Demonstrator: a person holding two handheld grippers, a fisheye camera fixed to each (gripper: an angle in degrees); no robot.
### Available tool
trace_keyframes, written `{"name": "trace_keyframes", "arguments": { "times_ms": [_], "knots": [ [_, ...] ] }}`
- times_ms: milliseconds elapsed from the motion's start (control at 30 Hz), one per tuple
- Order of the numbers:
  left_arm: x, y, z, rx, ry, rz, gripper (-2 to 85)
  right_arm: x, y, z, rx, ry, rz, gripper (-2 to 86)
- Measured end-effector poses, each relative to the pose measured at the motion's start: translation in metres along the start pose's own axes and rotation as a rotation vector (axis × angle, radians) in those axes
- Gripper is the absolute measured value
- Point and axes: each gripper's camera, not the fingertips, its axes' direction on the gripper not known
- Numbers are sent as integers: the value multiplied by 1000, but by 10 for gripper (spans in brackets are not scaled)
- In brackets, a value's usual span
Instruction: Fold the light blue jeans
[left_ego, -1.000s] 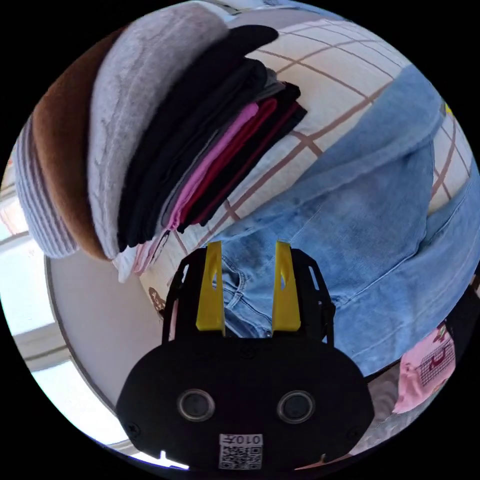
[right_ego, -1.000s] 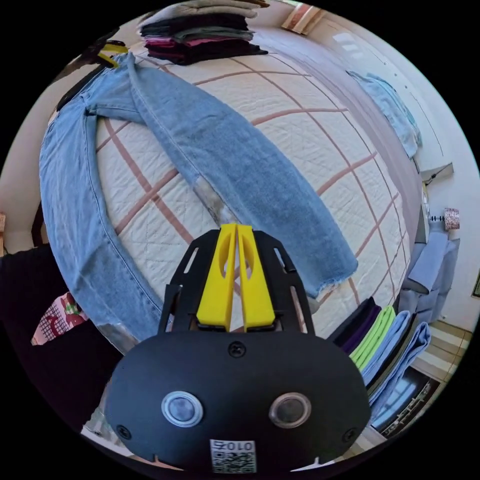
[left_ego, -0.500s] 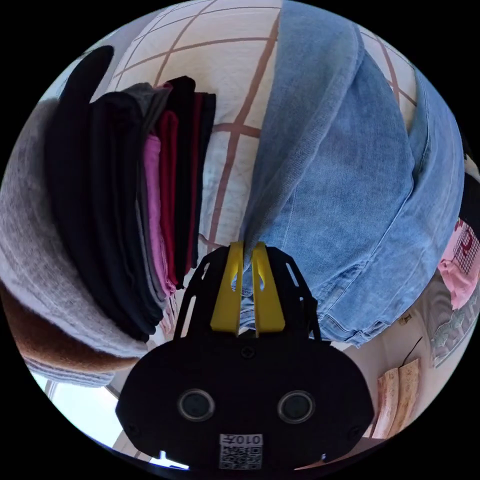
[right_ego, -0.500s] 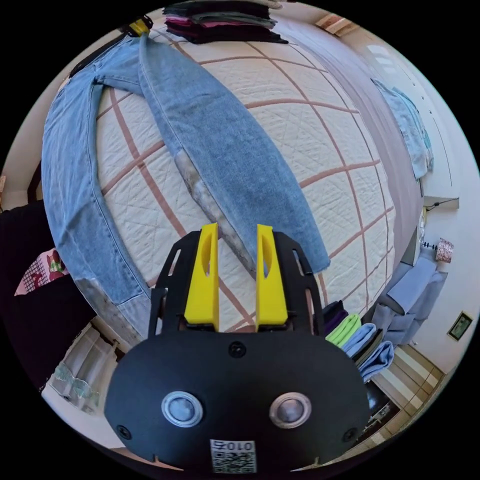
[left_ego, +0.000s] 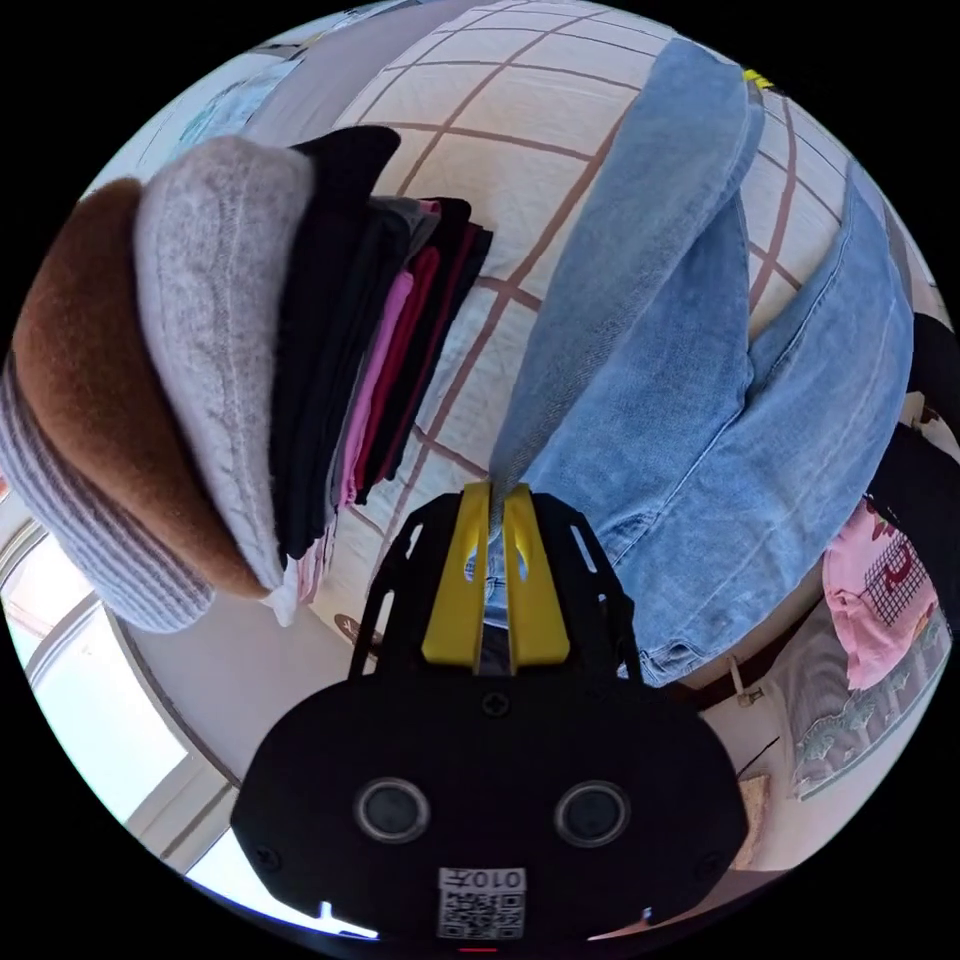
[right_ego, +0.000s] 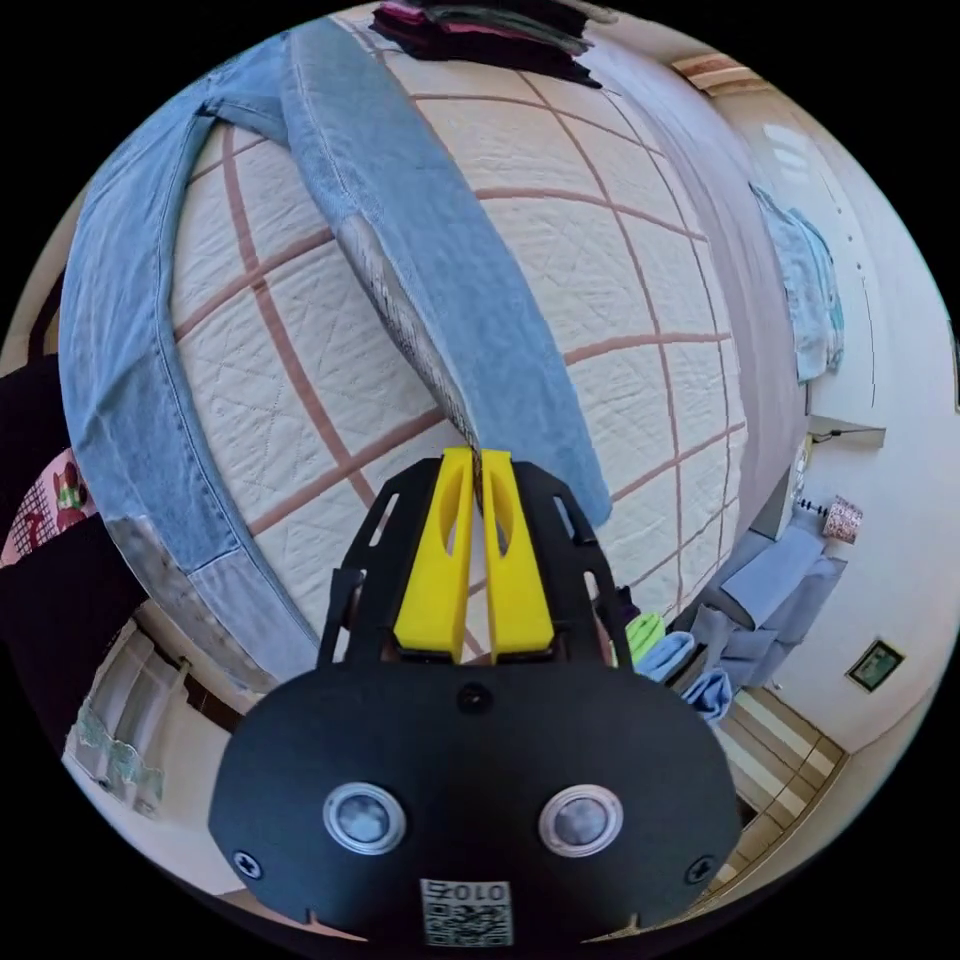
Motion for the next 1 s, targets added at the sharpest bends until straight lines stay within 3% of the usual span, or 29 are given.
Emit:
{"name": "trace_keyframes", "arguments": {
  "times_ms": [133, 233, 300, 367, 467, 567, 767, 1000],
  "knots": [
    [22, 49, -36, 45, -28, -172, -2, 5, 67, -80, 93, 67, 170, 33],
    [71, 104, -71, 109, -69, -286, -2, -41, 118, -119, 84, 107, 208, 33],
    [113, 133, -73, 112, -52, -299, -2, -77, 141, -114, 61, 26, 237, 33],
    [157, 152, -55, 67, 23, -269, -2, -123, 151, -71, -45, -162, 273, 33],
    [212, 161, 0, -30, 164, -216, -3, -169, 132, -1, -193, -288, 209, 35],
    [236, 151, 48, -137, 237, -114, -3, -181, 113, 29, -288, -282, 160, 36],
    [239, 171, 59, -111, 206, -19, -3, -166, 145, 11, -190, -285, 206, 35],
    [249, 204, 69, -101, 150, 90, 4, -174, 154, 36, -206, -255, 227, 33]
  ]
}}
